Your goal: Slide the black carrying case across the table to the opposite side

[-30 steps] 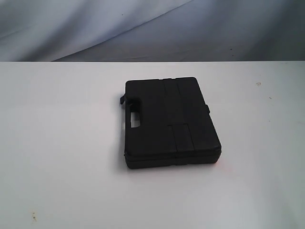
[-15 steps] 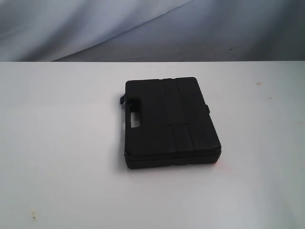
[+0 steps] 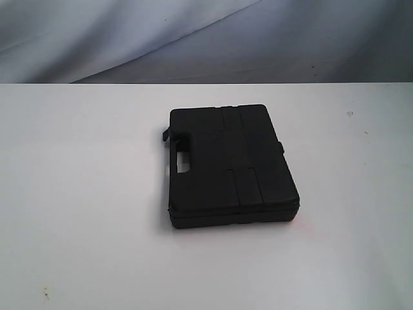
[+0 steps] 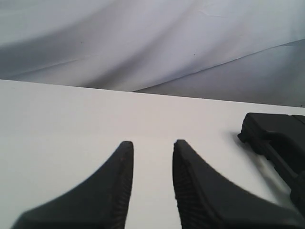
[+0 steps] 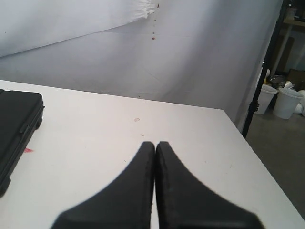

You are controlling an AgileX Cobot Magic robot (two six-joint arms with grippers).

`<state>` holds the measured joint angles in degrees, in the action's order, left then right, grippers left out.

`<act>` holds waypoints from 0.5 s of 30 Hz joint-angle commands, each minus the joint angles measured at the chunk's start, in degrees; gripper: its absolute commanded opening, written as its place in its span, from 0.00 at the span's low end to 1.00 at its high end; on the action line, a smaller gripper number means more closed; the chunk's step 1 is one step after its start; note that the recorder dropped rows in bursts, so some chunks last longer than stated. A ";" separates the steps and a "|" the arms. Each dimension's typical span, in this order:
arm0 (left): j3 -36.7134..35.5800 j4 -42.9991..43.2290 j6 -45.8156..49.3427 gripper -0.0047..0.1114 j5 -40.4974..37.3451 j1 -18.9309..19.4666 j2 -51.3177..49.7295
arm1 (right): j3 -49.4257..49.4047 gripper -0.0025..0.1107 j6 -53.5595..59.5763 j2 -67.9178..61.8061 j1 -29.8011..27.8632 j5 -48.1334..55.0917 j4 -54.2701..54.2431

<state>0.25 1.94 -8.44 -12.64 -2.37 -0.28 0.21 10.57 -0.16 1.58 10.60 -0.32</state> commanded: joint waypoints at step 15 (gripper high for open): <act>12.24 12.74 -2.04 0.29 41.02 0.16 0.28 | -0.21 0.02 -0.13 0.16 -0.34 -0.06 -0.38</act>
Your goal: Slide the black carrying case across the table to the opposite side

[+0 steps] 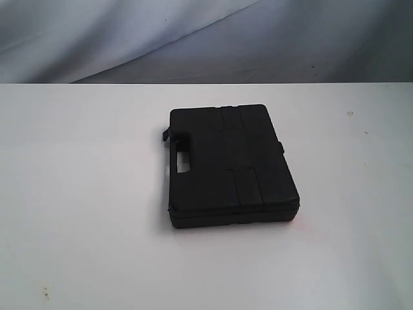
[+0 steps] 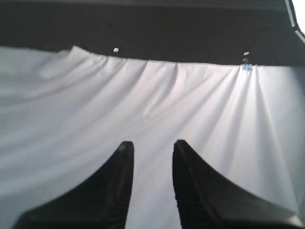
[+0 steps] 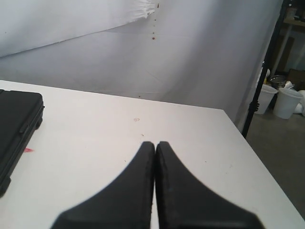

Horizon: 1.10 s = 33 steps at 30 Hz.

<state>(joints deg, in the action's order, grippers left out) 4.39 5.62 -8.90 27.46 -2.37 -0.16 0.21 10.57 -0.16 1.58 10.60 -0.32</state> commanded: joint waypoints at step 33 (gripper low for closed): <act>52.94 -20.59 6.98 0.04 -85.08 0.16 -45.32 | -0.21 0.02 -0.13 0.16 -0.34 -0.06 -0.38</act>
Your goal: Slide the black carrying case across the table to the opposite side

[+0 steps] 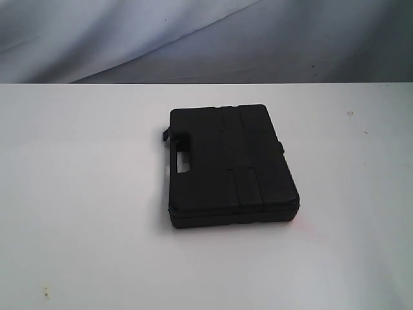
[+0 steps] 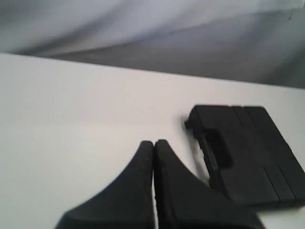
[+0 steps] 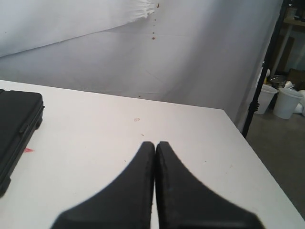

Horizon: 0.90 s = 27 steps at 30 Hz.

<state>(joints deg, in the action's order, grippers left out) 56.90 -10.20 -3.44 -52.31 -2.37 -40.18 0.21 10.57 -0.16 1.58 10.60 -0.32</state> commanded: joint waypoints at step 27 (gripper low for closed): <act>5.78 17.32 -19.46 0.04 3.80 -28.35 -35.60 | -0.21 0.02 -0.13 0.16 -0.34 -0.06 -0.38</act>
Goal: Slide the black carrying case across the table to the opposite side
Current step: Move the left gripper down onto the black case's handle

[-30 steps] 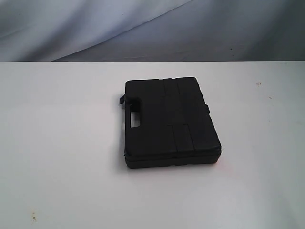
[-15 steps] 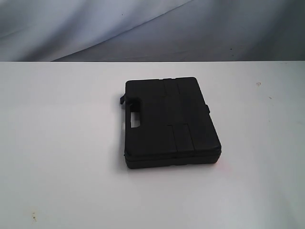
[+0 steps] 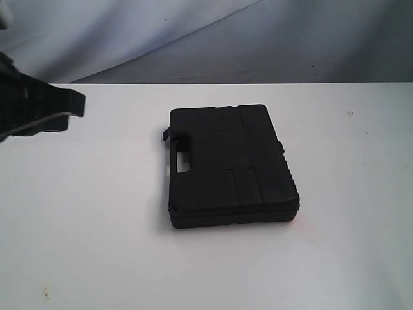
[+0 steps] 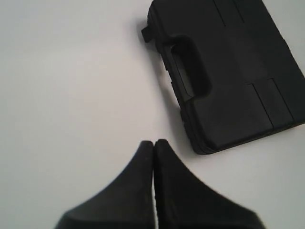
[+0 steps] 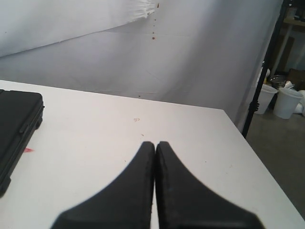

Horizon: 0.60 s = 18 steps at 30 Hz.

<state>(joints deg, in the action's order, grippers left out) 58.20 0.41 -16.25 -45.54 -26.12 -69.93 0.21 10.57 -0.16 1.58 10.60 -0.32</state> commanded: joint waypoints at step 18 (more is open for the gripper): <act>29.45 -2.19 -4.68 0.04 -13.17 -6.12 -35.58 | -0.21 0.02 -0.13 0.16 -0.34 -0.06 -0.38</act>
<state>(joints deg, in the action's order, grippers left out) 87.00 3.02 -21.20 -62.73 -31.91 -103.98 0.21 10.57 -0.16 1.58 10.60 -0.32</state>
